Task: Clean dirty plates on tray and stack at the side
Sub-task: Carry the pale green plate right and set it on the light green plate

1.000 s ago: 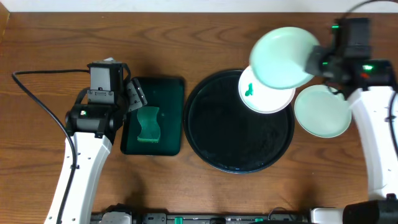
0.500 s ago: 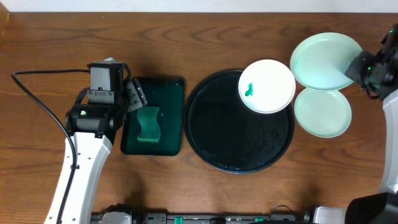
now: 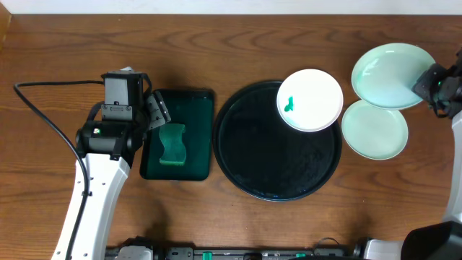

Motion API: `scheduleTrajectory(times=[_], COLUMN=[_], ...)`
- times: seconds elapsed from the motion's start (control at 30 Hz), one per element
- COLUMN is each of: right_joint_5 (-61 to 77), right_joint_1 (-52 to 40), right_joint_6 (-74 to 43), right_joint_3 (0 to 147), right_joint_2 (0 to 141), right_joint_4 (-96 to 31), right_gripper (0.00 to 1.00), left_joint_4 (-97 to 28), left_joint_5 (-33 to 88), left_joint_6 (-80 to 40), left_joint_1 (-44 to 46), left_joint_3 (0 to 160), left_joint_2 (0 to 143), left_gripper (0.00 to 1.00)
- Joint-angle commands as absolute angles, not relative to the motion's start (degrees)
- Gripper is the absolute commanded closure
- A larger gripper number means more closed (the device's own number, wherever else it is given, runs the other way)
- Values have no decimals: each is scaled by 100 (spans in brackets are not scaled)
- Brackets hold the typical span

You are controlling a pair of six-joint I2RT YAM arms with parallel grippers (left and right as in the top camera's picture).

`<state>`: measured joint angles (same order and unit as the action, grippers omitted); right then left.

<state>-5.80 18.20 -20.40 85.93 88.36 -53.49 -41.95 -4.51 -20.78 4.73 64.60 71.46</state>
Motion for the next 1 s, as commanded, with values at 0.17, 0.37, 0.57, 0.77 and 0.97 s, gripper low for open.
scheduleTrajectory(times=[0.17, 0.37, 0.57, 0.77, 0.97], right_joint_5=[-1304, -1822, -1817, -1745, -1341], right_joint_1=[1846, 1887, 2067, 2117, 2117], right_joint_6=[-2231, -2665, -3179, -3345, -3345], right_joint_3=[7686, 7094, 6469, 5763, 5144], right_joint_2=[8733, 8733, 8733, 8733, 8733], right_joint_4=[-4753, -4534, -4362, -3835, -3089], right_gripper=[99, 99, 99, 99, 99], left_joint_4=[-4198, -4198, -4198, -4198, -4198], left_joint_5=[-519, -519, -519, -519, -519], left_joint_6=[-2084, -2084, -2084, -2084, -2084], left_joint_1=[504, 504, 504, 504, 504], left_joint_3=[6521, 6521, 6521, 6521, 6521], left_joint_2=[7153, 7153, 7153, 7153, 7153], left_gripper=[22, 22, 22, 22, 22])
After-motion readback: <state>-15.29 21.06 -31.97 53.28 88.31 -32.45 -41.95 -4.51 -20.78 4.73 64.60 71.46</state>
